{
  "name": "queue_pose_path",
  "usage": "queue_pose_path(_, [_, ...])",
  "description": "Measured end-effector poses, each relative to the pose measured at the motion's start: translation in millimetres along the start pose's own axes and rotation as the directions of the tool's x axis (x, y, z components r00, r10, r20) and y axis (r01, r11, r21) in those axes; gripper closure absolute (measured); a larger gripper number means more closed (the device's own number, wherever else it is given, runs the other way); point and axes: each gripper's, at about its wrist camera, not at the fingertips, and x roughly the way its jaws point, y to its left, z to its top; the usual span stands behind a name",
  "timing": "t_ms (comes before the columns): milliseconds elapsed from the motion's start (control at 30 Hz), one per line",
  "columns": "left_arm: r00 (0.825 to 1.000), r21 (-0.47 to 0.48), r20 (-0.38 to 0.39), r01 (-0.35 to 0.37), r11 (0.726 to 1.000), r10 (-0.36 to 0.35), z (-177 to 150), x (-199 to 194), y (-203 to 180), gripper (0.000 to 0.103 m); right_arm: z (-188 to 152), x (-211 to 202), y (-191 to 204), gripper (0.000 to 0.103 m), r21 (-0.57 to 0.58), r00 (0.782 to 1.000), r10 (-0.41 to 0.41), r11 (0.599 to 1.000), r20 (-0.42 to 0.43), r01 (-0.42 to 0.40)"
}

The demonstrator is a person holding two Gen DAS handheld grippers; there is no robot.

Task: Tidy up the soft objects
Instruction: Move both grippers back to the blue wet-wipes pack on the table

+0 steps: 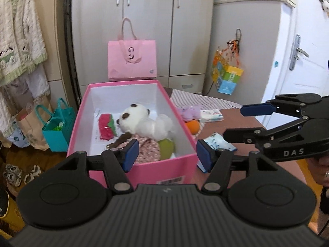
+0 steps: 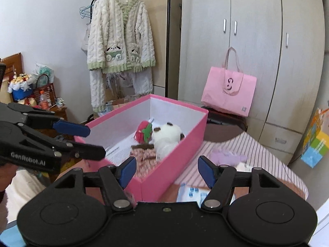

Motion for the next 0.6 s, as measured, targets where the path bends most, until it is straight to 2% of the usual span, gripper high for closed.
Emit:
queue_pose_path(133, [0.999,0.025,-0.007,0.038,0.999,-0.038,-2.3,-0.2,-18.4,0.042,-20.4,-16.4,-17.0,0.028,-0.005,1.000,0.013,1.000,-0.022,-0.013])
queue_pose_path(233, [0.997,0.039,-0.018,0.077,0.996,-0.077,-2.1,3.8,-33.5,0.042,-34.1,-24.7,-28.3,0.019,-0.024,0.999,-0.007,1.000,-0.035,0.007])
queue_pose_path(367, [0.992,0.047,-0.036,0.120,0.992,-0.118,-3.5,13.3,-55.5,0.042,-51.8,-32.5,-43.2,0.018,-0.051,0.998,-0.030,0.998,-0.052,0.027])
queue_pose_path(600, [0.980,0.083,-0.091,0.185,0.979,-0.177,-6.6,43.4,-107.4,0.044,-80.1,-30.3,-63.3,0.018,-0.063,0.999,0.009,0.998,-0.043,-0.012])
